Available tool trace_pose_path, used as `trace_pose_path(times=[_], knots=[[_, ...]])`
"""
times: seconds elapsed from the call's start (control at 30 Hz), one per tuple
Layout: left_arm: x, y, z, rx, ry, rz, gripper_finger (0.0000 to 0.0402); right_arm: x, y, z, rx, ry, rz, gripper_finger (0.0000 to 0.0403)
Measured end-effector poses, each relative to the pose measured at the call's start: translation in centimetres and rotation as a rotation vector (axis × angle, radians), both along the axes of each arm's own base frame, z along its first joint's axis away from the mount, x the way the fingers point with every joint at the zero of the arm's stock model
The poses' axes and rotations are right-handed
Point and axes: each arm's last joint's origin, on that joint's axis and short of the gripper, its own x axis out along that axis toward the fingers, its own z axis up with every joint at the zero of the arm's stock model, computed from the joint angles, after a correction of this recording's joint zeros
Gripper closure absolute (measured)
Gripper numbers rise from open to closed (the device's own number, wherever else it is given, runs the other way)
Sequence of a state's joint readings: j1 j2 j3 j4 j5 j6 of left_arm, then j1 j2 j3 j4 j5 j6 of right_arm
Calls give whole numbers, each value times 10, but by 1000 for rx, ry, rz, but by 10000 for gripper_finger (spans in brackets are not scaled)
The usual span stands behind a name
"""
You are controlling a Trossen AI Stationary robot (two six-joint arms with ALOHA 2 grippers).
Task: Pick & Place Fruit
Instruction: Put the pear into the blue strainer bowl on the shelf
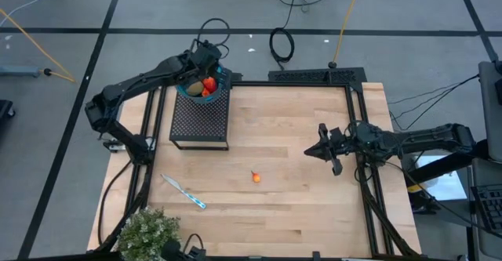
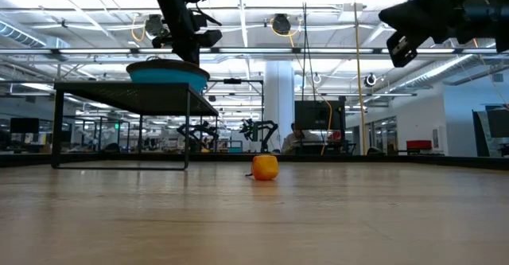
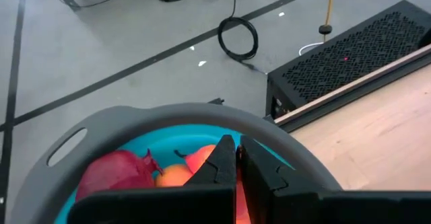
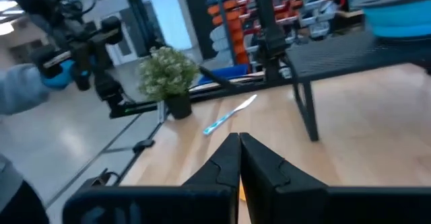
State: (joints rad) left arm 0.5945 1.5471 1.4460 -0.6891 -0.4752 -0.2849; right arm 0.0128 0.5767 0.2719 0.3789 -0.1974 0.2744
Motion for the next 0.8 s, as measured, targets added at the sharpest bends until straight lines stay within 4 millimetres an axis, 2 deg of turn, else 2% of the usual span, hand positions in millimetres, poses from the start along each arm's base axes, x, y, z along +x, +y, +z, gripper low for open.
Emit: trace_pose_path(times=[0.1, 0.43, 0.8], knots=[[1, 0, -2, 3, -9, 6, 401, -4, -1, -4, 10, -10, -17, 403], [10, -12, -30, 9, 3, 6, 401, -5, -1, -4, 10, -18, -17, 403], [9, -11, -32, 15, 13, 4, 396, -5, 0, -4, 11, -17, -14, 403]])
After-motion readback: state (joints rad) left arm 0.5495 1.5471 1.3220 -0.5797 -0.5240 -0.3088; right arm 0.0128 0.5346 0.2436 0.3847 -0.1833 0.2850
